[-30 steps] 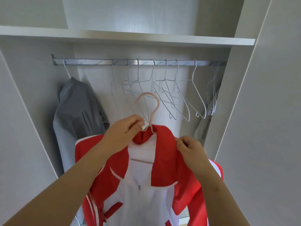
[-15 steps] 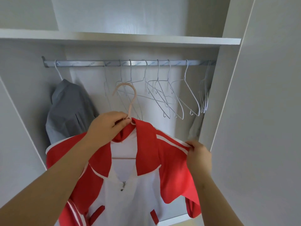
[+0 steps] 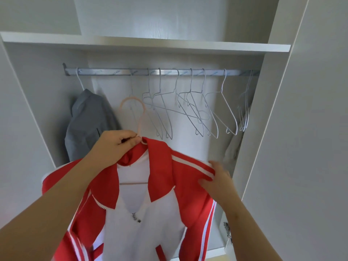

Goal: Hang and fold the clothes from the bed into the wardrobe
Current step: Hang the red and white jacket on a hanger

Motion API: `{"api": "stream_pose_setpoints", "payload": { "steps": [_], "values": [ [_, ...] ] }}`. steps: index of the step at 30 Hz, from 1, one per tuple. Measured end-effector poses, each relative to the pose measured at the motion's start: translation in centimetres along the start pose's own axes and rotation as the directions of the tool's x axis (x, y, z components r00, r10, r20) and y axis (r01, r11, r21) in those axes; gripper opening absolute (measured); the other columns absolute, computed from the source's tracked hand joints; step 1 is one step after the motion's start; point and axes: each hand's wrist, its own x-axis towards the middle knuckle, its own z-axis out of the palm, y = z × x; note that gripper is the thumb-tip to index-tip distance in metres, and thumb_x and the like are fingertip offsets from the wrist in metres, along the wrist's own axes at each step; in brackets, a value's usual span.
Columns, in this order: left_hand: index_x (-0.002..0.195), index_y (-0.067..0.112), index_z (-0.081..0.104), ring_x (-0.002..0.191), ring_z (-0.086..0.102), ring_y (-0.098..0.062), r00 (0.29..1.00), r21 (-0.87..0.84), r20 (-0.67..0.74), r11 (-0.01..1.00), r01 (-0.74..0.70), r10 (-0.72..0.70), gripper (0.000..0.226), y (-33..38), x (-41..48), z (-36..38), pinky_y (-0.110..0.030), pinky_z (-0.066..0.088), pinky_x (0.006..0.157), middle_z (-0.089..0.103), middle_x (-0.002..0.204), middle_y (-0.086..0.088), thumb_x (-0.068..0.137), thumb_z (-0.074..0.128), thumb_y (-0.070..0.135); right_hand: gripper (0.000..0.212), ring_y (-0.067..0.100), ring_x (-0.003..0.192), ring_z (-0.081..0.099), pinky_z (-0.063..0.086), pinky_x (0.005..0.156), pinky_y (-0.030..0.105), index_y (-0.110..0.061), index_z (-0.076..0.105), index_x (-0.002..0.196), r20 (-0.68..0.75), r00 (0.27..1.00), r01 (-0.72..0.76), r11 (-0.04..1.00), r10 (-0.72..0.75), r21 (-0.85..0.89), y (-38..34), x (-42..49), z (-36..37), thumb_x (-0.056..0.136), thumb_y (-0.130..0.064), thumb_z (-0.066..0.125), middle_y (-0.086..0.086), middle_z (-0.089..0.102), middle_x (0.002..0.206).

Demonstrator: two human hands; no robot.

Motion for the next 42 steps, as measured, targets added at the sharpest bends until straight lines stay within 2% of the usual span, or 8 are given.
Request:
{"api": "stream_pose_setpoints", "payload": {
  "steps": [10,15,19,22,28,36,39,42],
  "values": [
    [0.077,0.003,0.068,0.055,0.057,-0.015,0.994,0.016,0.107,1.0,0.002,-0.004,0.046,-0.4,-0.6,-1.4,-0.019,0.044,0.055,0.062,0.059,-0.006,0.08,0.048,0.045,0.058,0.034,0.105,0.056,0.04,0.083,0.027,-0.013,0.059,0.123,-0.317,0.929,-0.113,0.963,0.19,0.244,1.5,0.2,-2.1,0.079,0.012,0.033,0.016,0.064,0.115],
    [0.075,0.011,0.067,0.058,0.057,-0.021,0.944,-0.129,0.32,0.983,0.128,-0.081,0.048,1.3,0.1,-0.8,-0.027,0.048,0.059,0.062,0.064,-0.008,0.073,0.051,0.055,0.048,0.03,0.12,0.042,0.026,0.099,0.036,-0.023,0.059,0.121,-0.423,0.875,-0.243,0.969,0.236,0.039,0.9,-0.1,-3.1,0.085,0.003,0.04,0.007,0.055,0.128],
    [0.058,0.038,0.059,0.051,0.05,-0.005,0.931,-0.131,0.36,0.985,0.117,-0.062,0.025,4.0,0.7,2.0,-0.024,0.043,0.056,0.055,0.053,0.01,0.083,0.063,0.036,0.019,0.021,0.101,0.057,0.044,0.086,0.025,-0.033,0.058,0.105,-0.104,0.984,0.163,0.965,-0.144,0.205,-3.8,-1.3,-2.1,0.096,-0.027,0.042,-0.011,0.064,0.096],
    [0.072,0.042,0.059,0.053,0.055,-0.005,0.952,-0.128,0.304,0.988,0.088,-0.045,0.017,5.6,1.1,4.3,-0.021,0.047,0.059,0.062,0.06,0.006,0.081,0.068,0.031,0.032,0.015,0.091,0.054,0.043,0.082,0.027,-0.03,0.053,0.115,0.164,0.914,0.38,0.924,-0.371,-0.032,-6.1,-1.7,-0.5,0.086,-0.045,0.052,-0.01,0.058,0.095],
    [0.089,0.042,0.057,0.066,0.058,0.001,0.955,-0.274,0.295,0.954,0.124,-0.039,0.026,4.9,0.9,5.6,-0.01,0.045,0.067,0.064,0.074,0.013,0.077,0.073,0.025,0.013,0.022,0.079,0.054,0.041,0.072,0.034,-0.016,0.058,0.084,-0.004,0.978,0.205,0.972,-0.206,0.115,-4.6,-0.6,0.2,0.086,-0.029,0.058,-0.004,0.054,0.075],
    [0.144,0.036,0.014,0.133,0.025,-0.017,0.891,0.397,0.427,0.917,-0.03,-0.156,0.099,-0.2,-1.3,7.1,-0.041,0.022,0.109,0.025,0.146,0.008,0.066,0.071,0.057,0.007,0.024,0.079,0.058,0.047,0.078,0.04,-0.018,0.065,0.086,-0.167,0.986,0.067,0.956,-0.019,0.286,-3.2,0.7,-1.4,0.082,-0.024,0.066,-0.003,0.059,0.074],
    [0.145,0.033,0.017,0.136,0.027,-0.024,0.945,0.523,0.257,0.851,0.04,-0.203,0.081,-0.6,-1.1,8.5,-0.045,0.027,0.109,0.026,0.149,0.001,0.08,0.064,0.045,0.005,0.024,0.077,0.058,0.048,0.078,0.041,-0.019,0.064,0.082,-0.163,0.987,0.06,0.938,-0.004,0.34,-3.1,0.7,-1.6,0.082,-0.023,0.067,-0.004,0.058,0.07],
    [0.128,0.02,0.051,0.115,0.053,-0.022,0.978,0.468,0.062,0.871,0.146,-0.197,0.034,-0.7,0.1,8.8,-0.033,0.042,0.096,0.058,0.125,-0.005,0.095,0.046,0.025,0.006,0.024,0.076,0.059,0.049,0.078,0.041,-0.022,0.063,0.078,-0.162,0.987,0.047,0.931,0.014,0.363,-2.6,0.7,-1.5,0.081,-0.023,0.069,-0.005,0.059,0.068]
  ]
}}
